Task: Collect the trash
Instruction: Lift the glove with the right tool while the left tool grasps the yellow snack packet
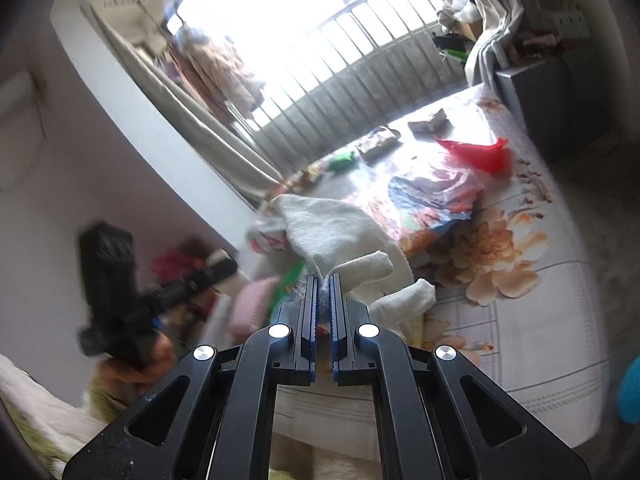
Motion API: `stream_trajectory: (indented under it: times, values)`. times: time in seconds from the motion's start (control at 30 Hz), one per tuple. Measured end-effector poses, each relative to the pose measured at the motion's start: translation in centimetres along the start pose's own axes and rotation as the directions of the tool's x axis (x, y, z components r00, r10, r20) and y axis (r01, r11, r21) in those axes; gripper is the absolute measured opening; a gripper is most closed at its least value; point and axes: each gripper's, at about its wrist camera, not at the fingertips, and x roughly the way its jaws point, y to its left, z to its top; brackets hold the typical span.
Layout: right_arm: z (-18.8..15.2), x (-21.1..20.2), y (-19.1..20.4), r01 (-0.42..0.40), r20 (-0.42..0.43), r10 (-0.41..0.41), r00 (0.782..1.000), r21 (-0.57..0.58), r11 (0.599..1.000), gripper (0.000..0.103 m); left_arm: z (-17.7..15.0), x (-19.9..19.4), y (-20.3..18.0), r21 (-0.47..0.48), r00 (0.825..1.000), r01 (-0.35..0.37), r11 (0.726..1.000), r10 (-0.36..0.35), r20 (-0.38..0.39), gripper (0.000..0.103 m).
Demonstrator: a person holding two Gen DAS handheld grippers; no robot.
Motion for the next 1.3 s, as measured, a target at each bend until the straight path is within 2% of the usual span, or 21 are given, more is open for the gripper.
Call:
stream_trajectory:
  times: [0.13, 0.2, 0.3, 0.37, 0.43, 0.5, 0.6, 0.67, 0.7, 0.73, 0.9, 0.97, 1.0, 1.03, 1.1, 1.17, 1.3]
  values:
    - [0.6, -1.1, -0.7, -0.11, 0.045, 0.107, 0.993, 0.062, 0.992, 0.004, -0.9, -0.8, 1.5, -0.032, 0.999, -0.05, 0.998, 0.05, -0.001, 0.056]
    - [1.0, -1.4, -1.1, -0.13, 0.067, 0.125, 0.99, 0.08, 0.988, 0.004, -1.4, -1.2, 2.0, -0.045, 0.998, -0.054, 0.997, 0.054, -0.01, 0.056]
    - [1.5, -2.0, -1.4, -0.108, 0.092, 0.1, 0.991, 0.081, 0.991, 0.004, -2.0, -1.4, 1.1, -0.014, 1.0, 0.009, 1.0, -0.009, -0.02, 0.056]
    - [1.9, -2.7, -1.7, -0.094, 0.116, 0.083, 0.99, 0.088, 0.992, 0.004, -2.5, -1.2, -0.4, 0.044, 0.998, 0.062, 0.997, -0.061, -0.029, 0.056]
    - [2.2, -3.4, -2.1, -0.071, 0.138, 0.058, 0.989, 0.095, 0.993, 0.004, -3.3, -0.6, -2.7, 0.14, 0.992, 0.115, 0.983, -0.108, -0.058, 0.056]
    - [2.3, -4.0, -2.6, -0.052, 0.151, 0.035, 0.988, 0.105, 0.993, 0.004, -4.4, 0.6, -5.4, 0.272, 0.99, 0.126, 0.954, -0.104, -0.094, 0.056]
    - [2.0, -4.8, -3.3, -0.031, 0.163, 0.009, 0.987, 0.131, 0.991, 0.004, -6.5, 2.2, -9.1, 0.467, 0.991, 0.111, 0.877, -0.064, -0.115, 0.056]
    - [1.6, -5.2, -3.7, -0.027, 0.167, 0.002, 0.986, 0.151, 0.988, 0.004, -7.8, 4.1, -11.1, 0.579, 0.992, 0.068, 0.812, 0.007, -0.125, 0.056]
    - [1.5, -5.4, -3.9, -0.022, 0.169, -0.005, 0.986, 0.159, 0.987, 0.004, -8.1, 5.0, -11.6, 0.606, 0.991, 0.055, 0.794, 0.031, -0.131, 0.056]
    - [1.3, -5.5, -4.0, -0.02, 0.169, -0.008, 0.986, 0.164, 0.986, 0.004, -8.4, 5.8, -11.9, 0.622, 0.989, 0.049, 0.781, 0.049, -0.14, 0.056]
    - [0.9, -6.0, -4.7, -0.014, 0.172, -0.018, 0.985, 0.187, 0.982, 0.004, -9.2, 9.7, -12.2, 0.655, 0.976, 0.026, 0.755, 0.122, -0.179, 0.056]
    - [0.9, -6.2, -4.9, -0.014, 0.173, -0.019, 0.985, 0.19, 0.982, 0.004, -9.4, 11.0, -11.9, 0.655, 0.967, -0.001, 0.756, 0.166, -0.191, 0.052]
    - [0.9, -6.3, -4.9, -0.015, 0.175, -0.019, 0.984, 0.191, 0.981, 0.004, -9.5, 11.7, -11.5, 0.64, 0.961, -0.002, 0.768, 0.178, -0.211, 0.046]
    - [0.8, -6.4, -5.0, -0.017, 0.176, -0.017, 0.984, 0.192, 0.981, 0.004, -9.6, 12.0, -11.2, 0.624, 0.961, 0.002, 0.782, 0.17, -0.216, 0.046]
    - [0.7, -6.5, -5.2, -0.016, 0.175, -0.019, 0.984, 0.194, 0.981, 0.004, -9.2, 12.1, -10.6, 0.568, 0.96, 0.024, 0.822, 0.139, -0.242, 0.039]
    - [0.5, -6.6, -5.4, -0.011, 0.172, -0.024, 0.985, 0.198, 0.98, 0.004, -8.9, 12.2, -10.2, 0.534, 0.959, 0.034, 0.845, 0.123, -0.255, 0.033]
    - [0.0, -6.9, -6.0, -0.01, 0.165, -0.025, 0.986, 0.213, 0.977, 0.004, -9.0, 12.3, -10.2, 0.528, 0.961, 0.032, 0.849, 0.118, -0.249, 0.021]
